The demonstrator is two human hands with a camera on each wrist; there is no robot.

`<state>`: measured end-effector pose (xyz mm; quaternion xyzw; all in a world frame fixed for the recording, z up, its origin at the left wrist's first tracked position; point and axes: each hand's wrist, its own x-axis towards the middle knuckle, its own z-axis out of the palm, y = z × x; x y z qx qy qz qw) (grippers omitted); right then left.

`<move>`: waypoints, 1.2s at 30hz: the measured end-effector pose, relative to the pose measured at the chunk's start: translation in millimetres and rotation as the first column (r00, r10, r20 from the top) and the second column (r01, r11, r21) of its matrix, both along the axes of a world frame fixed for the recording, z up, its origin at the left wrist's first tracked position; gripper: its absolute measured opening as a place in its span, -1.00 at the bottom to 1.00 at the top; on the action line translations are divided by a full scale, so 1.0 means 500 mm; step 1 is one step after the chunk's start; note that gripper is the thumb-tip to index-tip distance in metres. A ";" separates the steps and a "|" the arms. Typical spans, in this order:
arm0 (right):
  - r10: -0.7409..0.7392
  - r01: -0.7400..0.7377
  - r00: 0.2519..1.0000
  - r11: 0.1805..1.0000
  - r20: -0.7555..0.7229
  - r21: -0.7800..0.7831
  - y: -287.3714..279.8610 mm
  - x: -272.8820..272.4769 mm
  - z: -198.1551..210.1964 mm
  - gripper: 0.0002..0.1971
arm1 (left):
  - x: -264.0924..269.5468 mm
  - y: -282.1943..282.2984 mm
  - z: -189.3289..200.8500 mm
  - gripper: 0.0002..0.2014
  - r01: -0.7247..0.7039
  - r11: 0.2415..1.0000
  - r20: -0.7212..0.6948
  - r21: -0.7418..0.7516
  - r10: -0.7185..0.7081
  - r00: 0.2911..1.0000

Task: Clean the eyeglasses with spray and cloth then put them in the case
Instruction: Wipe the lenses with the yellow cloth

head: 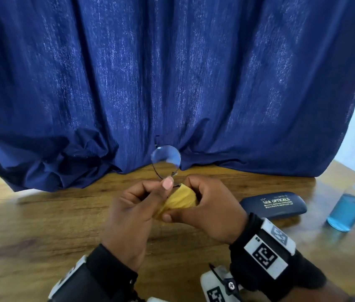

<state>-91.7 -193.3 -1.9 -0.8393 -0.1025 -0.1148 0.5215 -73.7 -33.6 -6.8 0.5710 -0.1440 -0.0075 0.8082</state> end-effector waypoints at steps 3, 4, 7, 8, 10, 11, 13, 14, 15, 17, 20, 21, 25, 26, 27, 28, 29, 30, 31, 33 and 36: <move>-0.003 0.000 0.996 0.999 0.084 0.039 0.000 -0.002 -0.001 -0.69 | -0.004 -0.004 0.002 -0.79 0.033 0.999 0.004 0.027 -0.033 0.999; 0.022 -0.026 0.996 0.998 0.083 0.051 0.002 -0.004 0.001 -0.71 | -0.003 -0.003 0.000 -0.78 0.038 0.999 -0.001 0.032 -0.038 0.999; 0.067 -0.069 0.994 0.998 0.082 0.017 0.007 -0.003 0.000 -0.61 | 0.003 0.002 -0.002 -0.78 0.035 0.999 -0.017 0.032 -0.034 0.999; 0.070 -0.070 0.993 0.998 0.092 -0.005 0.008 -0.001 -0.002 -0.59 | 0.005 0.005 -0.004 -0.77 0.041 0.999 -0.018 0.017 -0.041 0.999; 0.084 -0.081 0.991 0.996 0.103 -0.031 0.008 0.002 -0.001 -0.61 | 0.010 0.009 -0.004 -0.74 0.057 0.998 -0.024 -0.009 -0.057 0.998; 0.084 -0.081 0.992 0.996 0.098 -0.031 0.006 0.004 0.001 -0.64 | 0.012 0.012 -0.003 -0.76 0.062 0.998 -0.026 -0.017 -0.062 0.998; 0.083 -0.082 0.994 0.996 0.066 -0.019 0.000 0.002 0.005 -0.70 | 0.015 0.015 0.001 -0.78 0.065 0.998 -0.034 -0.028 -0.066 0.997; 0.091 -0.091 0.995 0.996 0.040 -0.022 -0.002 0.002 0.007 -0.75 | 0.015 0.015 0.003 -0.77 0.059 0.998 -0.034 -0.026 -0.060 0.998; 0.103 -0.103 0.995 0.994 0.016 -0.030 -0.004 0.001 0.008 -0.82 | 0.016 0.015 0.004 -0.76 0.050 0.999 -0.026 -0.021 -0.050 0.998; 0.112 -0.112 0.994 0.993 -0.019 -0.037 -0.005 -0.001 0.009 -0.92 | 0.016 0.016 0.006 -0.75 0.025 1.000 0.007 -0.009 -0.025 1.000; 0.067 -0.066 0.997 0.998 -0.050 0.013 -0.008 -0.002 0.011 -0.78 | 0.012 0.014 0.006 -0.75 -0.003 1.000 0.071 0.021 0.001 0.997; 0.041 -0.041 0.998 0.999 -0.043 0.021 -0.009 -0.004 0.013 -0.76 | 0.010 0.012 0.007 -0.77 -0.008 0.999 0.097 0.036 0.004 0.995; 0.000 -0.003 1.000 0.996 0.028 0.094 -0.011 -0.004 0.019 -0.70 | 0.008 0.014 0.002 -0.77 -0.067 0.984 0.206 0.165 0.032 0.978; -0.001 -0.004 0.999 0.994 0.045 0.111 -0.009 -0.005 0.021 -0.66 | 0.011 0.016 -0.001 -0.77 -0.088 0.973 0.242 0.213 0.035 0.970; -0.004 -0.003 0.998 0.992 0.061 0.124 -0.008 -0.006 0.022 -0.60 | 0.014 0.017 -0.005 -0.78 -0.115 0.961 0.278 0.253 0.042 0.960; -0.008 -0.003 0.997 0.991 0.082 0.130 -0.006 -0.007 0.023 -0.54 | 0.016 0.018 -0.008 -0.78 -0.142 0.951 0.307 0.275 0.053 0.950; -0.012 -0.001 0.995 0.991 0.102 0.130 -0.005 -0.007 0.023 -0.49 | 0.018 0.019 -0.010 -0.79 -0.163 0.946 0.324 0.281 0.066 0.944; -0.018 0.004 0.993 0.992 0.113 0.125 -0.005 -0.007 0.022 -0.46 | 0.019 0.018 -0.010 -0.80 -0.174 0.944 0.326 0.280 0.077 0.942; -0.023 0.009 0.993 0.993 0.118 0.115 -0.005 -0.005 0.021 -0.47 | 0.020 0.018 -0.010 -0.82 -0.177 0.944 0.321 0.278 0.083 0.943; -0.039 0.027 0.993 0.995 0.114 0.101 -0.009 -0.001 0.017 -0.57 | 0.021 0.018 -0.011 -0.83 -0.179 0.945 0.310 0.275 0.089 0.947; -0.013 0.008 0.998 0.997 0.069 0.073 -0.012 0.003 0.014 -0.72 | 0.022 0.021 -0.010 -0.83 -0.208 0.945 0.303 0.254 0.126 0.945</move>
